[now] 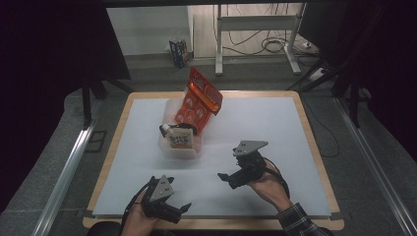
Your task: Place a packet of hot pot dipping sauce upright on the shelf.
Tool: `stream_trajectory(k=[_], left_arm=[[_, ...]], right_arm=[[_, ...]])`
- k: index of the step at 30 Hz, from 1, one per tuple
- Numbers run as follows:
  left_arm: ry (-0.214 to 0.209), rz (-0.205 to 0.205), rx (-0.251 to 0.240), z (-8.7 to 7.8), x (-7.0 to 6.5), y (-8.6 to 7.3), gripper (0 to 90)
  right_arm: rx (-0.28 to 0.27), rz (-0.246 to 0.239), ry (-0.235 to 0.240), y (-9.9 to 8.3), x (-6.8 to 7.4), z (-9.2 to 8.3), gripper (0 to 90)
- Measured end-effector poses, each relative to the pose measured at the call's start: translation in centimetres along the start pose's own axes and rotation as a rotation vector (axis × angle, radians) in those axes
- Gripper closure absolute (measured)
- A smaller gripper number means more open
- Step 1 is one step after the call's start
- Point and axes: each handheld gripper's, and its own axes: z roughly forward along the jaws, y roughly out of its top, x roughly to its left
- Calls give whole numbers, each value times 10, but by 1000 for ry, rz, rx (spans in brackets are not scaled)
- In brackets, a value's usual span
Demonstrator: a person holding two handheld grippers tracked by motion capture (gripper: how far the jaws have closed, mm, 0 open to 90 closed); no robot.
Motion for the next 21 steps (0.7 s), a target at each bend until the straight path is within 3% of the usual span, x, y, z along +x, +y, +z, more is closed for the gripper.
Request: stream_trajectory(k=[12, 21], left_arm=[[7, 4, -4, -1, 0, 0, 8], [18, 9, -3, -2, 1, 0, 10]], right_arm=[[-13, -8, -52, -12, -2, -21, 0], [-22, 25, -85, -26, -8, -35, 0]])
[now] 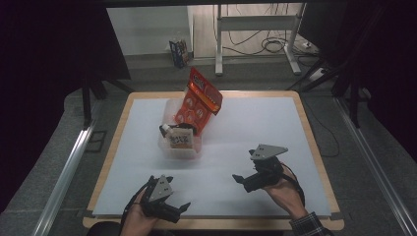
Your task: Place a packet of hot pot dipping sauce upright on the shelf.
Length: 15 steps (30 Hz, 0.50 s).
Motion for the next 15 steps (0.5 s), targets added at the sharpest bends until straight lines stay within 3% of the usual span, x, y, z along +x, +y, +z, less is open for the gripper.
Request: stream_trajectory(k=[15], left_arm=[[22, 5, 8, -3, 4, -1, 10]], right_arm=[[-4, 78, -58, -30, -10, -19, 0]])
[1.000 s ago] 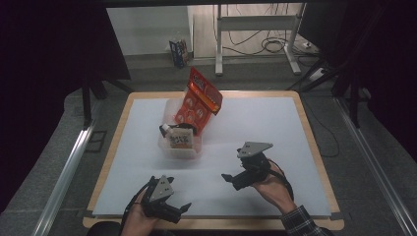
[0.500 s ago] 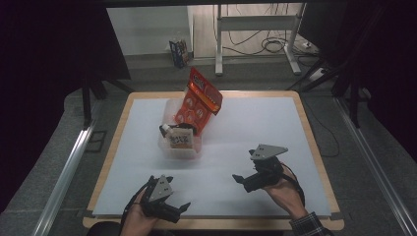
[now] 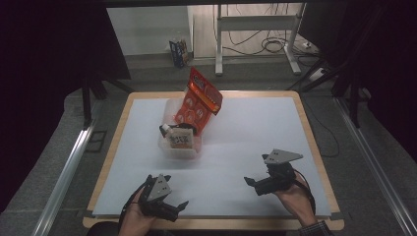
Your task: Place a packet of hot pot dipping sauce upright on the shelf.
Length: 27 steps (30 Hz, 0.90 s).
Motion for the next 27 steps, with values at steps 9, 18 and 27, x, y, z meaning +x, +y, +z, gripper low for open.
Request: stream_trajectory(k=[9, 18, 27], left_arm=[[15, 4, 5, -1, 2, -1, 9], [31, 15, 16, -1, 3, -2, 8], [36, 29, 26, 1, 2, -3, 6]], right_arm=[[0, 48, -27, -17, -6, -10, 0], [43, 77, -53, -36, -11, -13, 0], [103, 99, -65, -54, -15, -10, 0]])
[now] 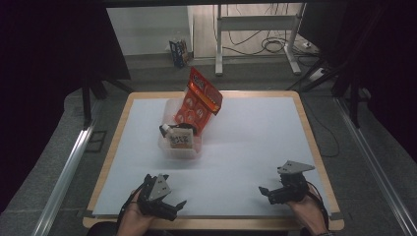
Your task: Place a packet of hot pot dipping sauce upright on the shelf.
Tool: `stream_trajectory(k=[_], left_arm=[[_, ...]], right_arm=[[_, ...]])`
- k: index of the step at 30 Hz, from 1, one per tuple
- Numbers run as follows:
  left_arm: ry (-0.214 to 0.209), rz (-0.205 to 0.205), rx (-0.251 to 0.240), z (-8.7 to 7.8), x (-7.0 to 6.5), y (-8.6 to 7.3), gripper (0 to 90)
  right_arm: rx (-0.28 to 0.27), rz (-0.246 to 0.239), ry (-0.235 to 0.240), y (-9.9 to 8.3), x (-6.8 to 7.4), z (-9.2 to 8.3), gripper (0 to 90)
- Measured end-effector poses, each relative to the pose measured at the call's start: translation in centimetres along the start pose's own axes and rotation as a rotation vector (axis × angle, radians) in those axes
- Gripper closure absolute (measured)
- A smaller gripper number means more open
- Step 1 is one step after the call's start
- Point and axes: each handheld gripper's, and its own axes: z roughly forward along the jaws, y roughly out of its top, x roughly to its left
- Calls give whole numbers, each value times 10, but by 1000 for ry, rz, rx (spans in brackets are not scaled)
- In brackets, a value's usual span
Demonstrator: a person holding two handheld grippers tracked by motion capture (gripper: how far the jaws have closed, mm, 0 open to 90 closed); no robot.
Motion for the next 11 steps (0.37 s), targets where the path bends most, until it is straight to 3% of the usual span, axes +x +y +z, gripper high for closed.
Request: stream_trajectory(k=[11], left_arm=[[4, 1, -2, 0, 0, 0, 5]], right_arm=[[24, -18, -2, -2, -1, 4, 0]])
